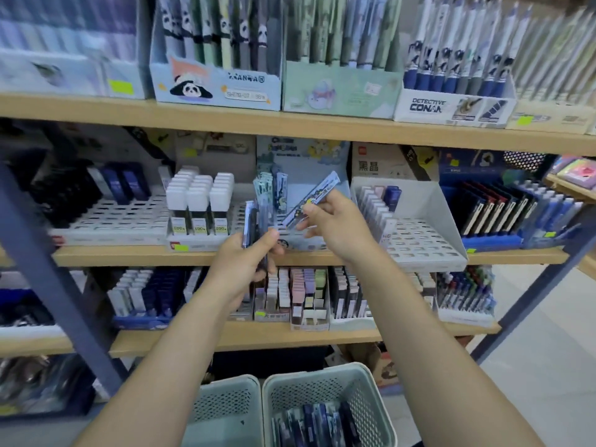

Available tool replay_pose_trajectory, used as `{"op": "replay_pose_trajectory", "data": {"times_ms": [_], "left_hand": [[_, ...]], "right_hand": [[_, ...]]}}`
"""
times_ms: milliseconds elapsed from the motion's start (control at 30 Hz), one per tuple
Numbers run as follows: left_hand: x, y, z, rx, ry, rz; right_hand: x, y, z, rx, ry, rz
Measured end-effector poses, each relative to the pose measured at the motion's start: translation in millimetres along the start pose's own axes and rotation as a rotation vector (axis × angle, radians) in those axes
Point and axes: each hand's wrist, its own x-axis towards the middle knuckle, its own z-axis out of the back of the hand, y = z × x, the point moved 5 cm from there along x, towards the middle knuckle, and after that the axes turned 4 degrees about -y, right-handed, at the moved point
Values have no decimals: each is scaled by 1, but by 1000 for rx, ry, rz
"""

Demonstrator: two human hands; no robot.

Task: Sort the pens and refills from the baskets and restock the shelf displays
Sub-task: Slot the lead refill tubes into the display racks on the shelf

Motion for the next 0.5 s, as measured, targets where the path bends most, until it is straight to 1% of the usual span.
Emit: {"op": "replay_pose_trajectory", "data": {"times_ms": [133, 233, 300, 400, 500], "left_hand": [[8, 6, 21, -44, -15, 44], [12, 7, 23, -88, 16, 32], [13, 6, 19, -88, 31, 17], [18, 10, 14, -101, 10, 10], [21, 13, 11, -114, -21, 9]], "right_hand": [[31, -8, -10, -109, -71, -28], [49, -18, -14, -205, -87, -16], [57, -24, -17, -219, -93, -5], [65, -29, -21, -230, -68, 1], [71, -29, -22, -314, -35, 32]]}}
